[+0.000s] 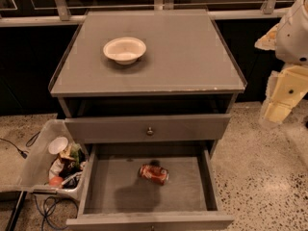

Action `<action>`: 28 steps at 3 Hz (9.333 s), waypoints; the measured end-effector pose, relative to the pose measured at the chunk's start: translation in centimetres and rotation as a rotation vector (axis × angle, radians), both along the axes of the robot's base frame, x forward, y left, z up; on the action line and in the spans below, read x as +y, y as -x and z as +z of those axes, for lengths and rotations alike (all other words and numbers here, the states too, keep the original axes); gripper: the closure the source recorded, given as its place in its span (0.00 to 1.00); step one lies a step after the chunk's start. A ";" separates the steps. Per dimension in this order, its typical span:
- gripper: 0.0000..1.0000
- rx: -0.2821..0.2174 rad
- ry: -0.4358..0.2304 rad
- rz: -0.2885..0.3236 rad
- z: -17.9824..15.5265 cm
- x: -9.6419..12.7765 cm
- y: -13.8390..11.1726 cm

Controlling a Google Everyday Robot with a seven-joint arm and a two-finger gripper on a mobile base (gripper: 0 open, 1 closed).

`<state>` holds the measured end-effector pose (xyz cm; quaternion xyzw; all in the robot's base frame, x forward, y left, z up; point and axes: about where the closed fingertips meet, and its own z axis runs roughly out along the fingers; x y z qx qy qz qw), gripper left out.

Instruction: Pick coke can from middle drawer and place on counter

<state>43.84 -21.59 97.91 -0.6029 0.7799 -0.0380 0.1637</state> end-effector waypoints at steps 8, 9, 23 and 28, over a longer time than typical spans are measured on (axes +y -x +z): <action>0.00 0.092 -0.295 0.142 -22.1 5.5 -1.5; 0.00 0.076 -0.340 0.097 -26.6 5.2 -2.1; 0.00 -0.071 -0.577 0.095 -58.3 18.1 -12.7; 0.65 -0.030 -0.563 0.049 -60.7 18.1 -13.2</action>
Offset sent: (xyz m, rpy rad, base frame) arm -0.0110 0.0255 -0.0855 0.0162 0.0798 0.1468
